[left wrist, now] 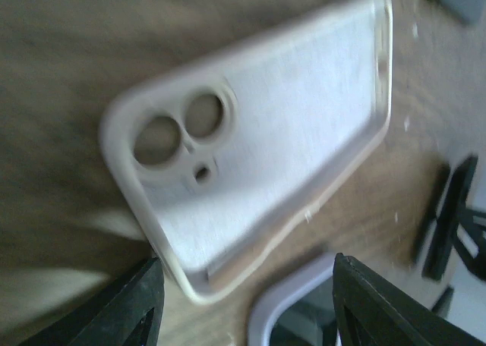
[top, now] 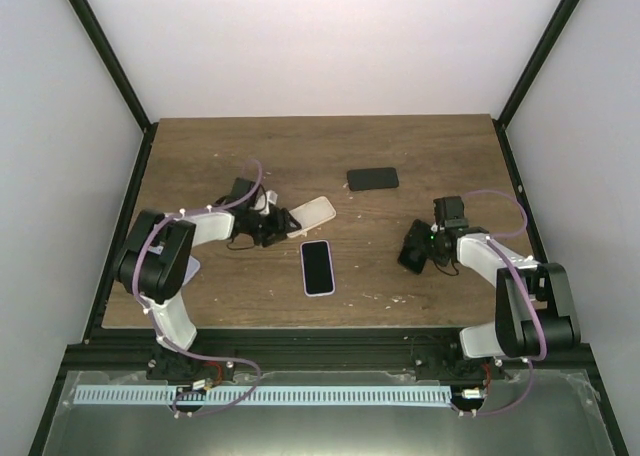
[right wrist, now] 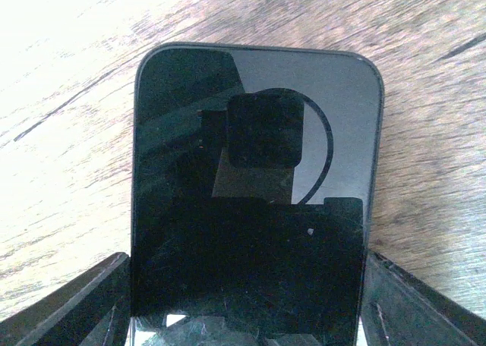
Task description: Put the phone into the phone case
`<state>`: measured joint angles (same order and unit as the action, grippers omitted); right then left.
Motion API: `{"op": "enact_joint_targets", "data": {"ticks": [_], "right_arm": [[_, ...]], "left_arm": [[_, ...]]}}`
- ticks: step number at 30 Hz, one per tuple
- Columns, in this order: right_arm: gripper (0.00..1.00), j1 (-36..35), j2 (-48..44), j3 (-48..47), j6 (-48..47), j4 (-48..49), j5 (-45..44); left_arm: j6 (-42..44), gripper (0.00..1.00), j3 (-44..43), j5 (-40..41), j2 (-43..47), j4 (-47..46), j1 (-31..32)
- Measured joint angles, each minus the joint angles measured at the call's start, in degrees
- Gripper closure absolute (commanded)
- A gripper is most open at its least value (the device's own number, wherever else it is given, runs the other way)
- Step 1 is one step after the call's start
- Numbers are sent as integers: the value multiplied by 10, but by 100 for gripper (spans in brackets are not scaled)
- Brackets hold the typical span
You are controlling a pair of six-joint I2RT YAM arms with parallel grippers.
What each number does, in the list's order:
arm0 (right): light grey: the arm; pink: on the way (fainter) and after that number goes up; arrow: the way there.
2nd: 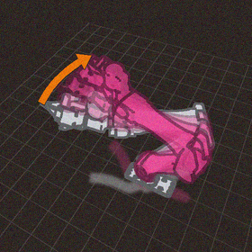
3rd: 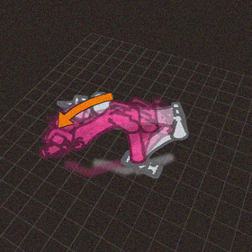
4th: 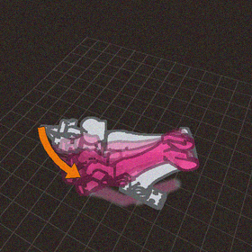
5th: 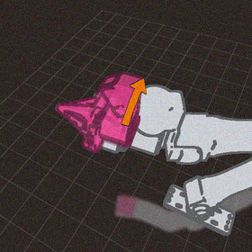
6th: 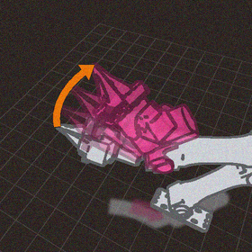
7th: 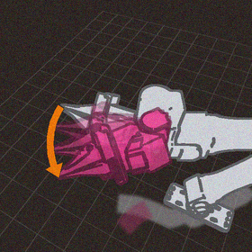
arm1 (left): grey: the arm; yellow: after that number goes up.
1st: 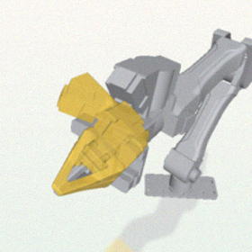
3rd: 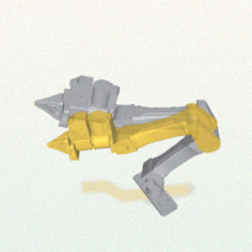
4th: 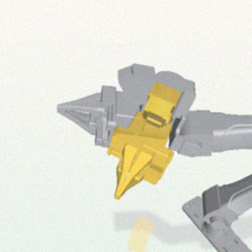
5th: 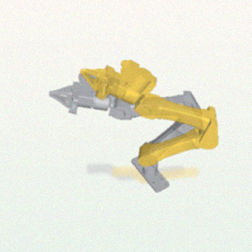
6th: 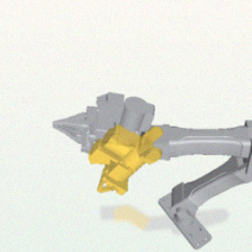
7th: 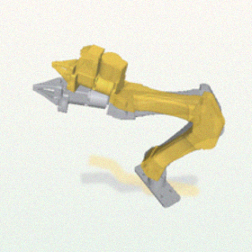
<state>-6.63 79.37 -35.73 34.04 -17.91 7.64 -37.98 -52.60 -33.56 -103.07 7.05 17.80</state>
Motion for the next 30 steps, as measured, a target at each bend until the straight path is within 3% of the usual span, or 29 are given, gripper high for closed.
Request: {"op": "enact_joint_targets", "data": {"ticks": [6, 14, 23, 30], "right_arm": [[36, -3, -1, 2, -4, 6, 11], [36, -40, -1, 2, -2, 6, 22], [37, -55, -15, 2, 5, -10, 28], [37, -55, -28, 2, 7, -15, 28]], "left_arm": [[0, 35, 19, 19, 47, 25, 25], [85, 35, -104, 140, 33, 82, 21], [149, 38, -174, 141, -92, 110, 21], [167, 51, -185, 113, -99, 117, 21]]}}
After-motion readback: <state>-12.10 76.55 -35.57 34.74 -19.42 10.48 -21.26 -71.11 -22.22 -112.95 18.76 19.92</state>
